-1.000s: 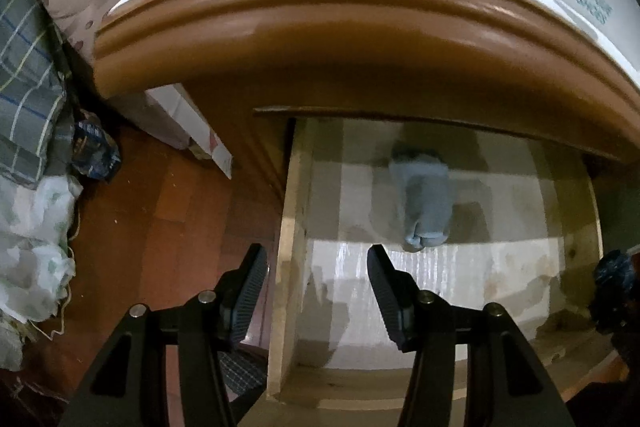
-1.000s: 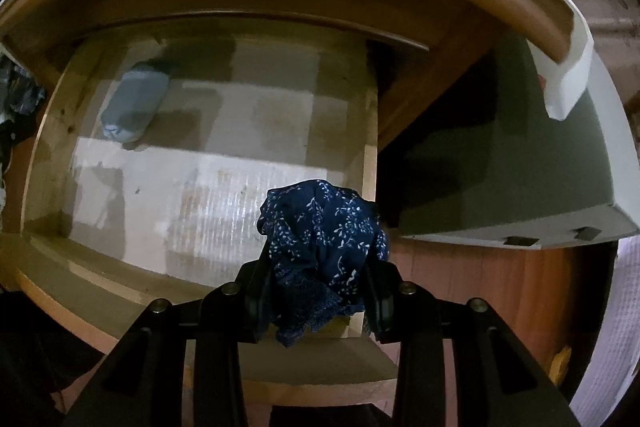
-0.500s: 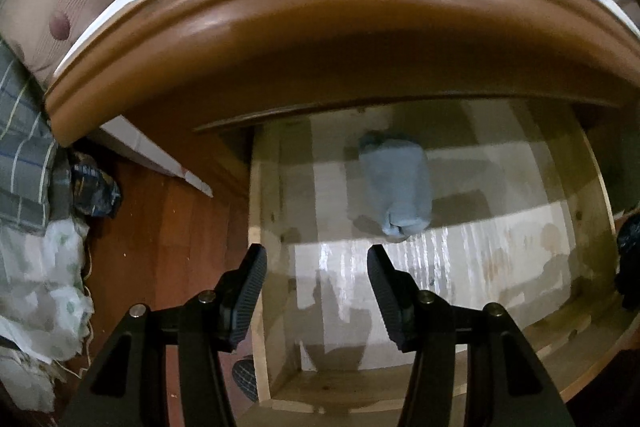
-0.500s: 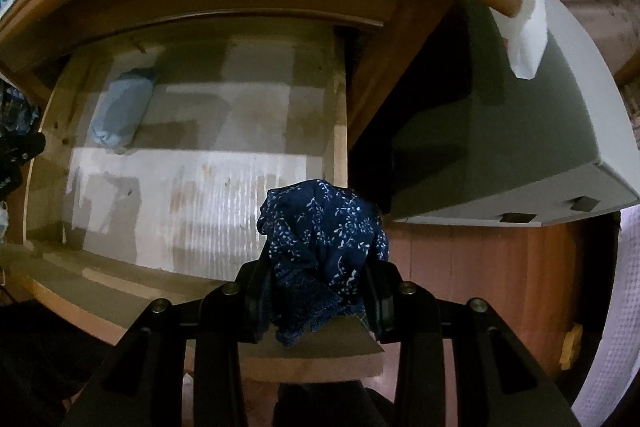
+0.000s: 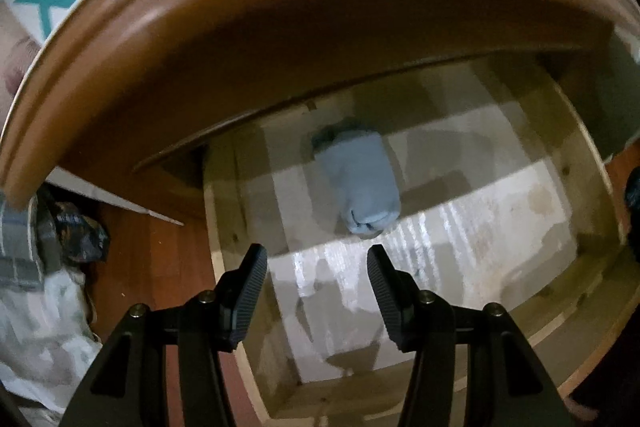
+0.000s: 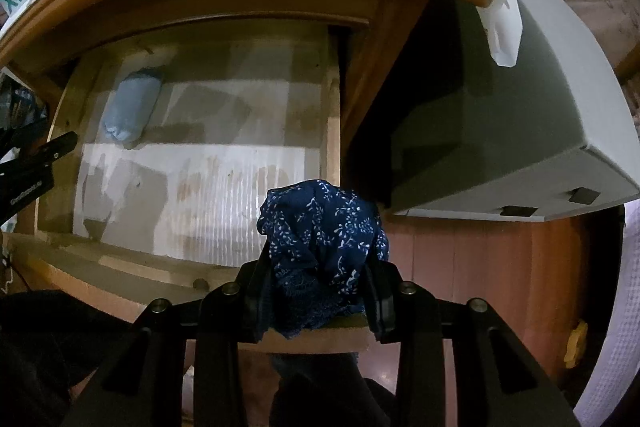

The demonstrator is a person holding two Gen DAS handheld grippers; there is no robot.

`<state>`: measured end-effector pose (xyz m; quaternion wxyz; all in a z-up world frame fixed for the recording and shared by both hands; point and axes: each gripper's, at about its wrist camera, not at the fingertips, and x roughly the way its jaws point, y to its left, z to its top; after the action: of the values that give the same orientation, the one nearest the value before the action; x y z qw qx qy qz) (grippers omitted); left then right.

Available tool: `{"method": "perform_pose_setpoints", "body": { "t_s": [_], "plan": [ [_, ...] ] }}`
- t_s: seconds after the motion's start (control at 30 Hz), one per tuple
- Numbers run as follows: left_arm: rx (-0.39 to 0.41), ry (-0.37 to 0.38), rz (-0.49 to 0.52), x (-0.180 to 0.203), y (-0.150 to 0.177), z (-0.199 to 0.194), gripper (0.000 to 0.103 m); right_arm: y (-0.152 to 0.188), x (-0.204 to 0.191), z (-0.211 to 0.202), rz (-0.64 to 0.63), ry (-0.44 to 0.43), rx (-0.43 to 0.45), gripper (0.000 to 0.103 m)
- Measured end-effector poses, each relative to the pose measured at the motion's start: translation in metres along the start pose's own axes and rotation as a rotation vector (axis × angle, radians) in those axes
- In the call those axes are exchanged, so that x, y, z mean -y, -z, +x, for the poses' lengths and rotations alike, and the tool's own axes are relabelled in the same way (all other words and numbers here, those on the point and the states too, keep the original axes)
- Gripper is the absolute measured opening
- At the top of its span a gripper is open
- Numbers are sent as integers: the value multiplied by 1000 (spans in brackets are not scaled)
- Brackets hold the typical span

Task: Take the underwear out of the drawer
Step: 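Lower the open left gripper into the drawer toward the light blue sock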

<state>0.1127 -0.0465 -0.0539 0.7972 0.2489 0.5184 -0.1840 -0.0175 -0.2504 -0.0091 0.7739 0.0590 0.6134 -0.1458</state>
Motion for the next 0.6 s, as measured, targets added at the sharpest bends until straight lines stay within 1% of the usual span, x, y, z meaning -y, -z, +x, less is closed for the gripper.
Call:
{"method": "perform_pose_setpoints", "body": {
  "t_s": [0.07,0.13,0.27,0.37,0.53,0.6],
  "plan": [
    [15,-17,64,5,0,1,54,0,0,1,-2,-14,-2,34],
    [33,-5,107,11,0,0,54,0,2,2,1,-19,-3,34],
    [40,36,137,10,-5,3,54,0,1,3,1,-29,-5,34],
    [39,46,164,9,-9,8,54,1,3,3,-1,-34,-1,34],
    [13,42,193,10,-14,20,54,2,6,1,10,-37,19,34],
    [3,47,219,14,-15,25,54,3,6,-1,10,-34,29,34]
  ]
}}
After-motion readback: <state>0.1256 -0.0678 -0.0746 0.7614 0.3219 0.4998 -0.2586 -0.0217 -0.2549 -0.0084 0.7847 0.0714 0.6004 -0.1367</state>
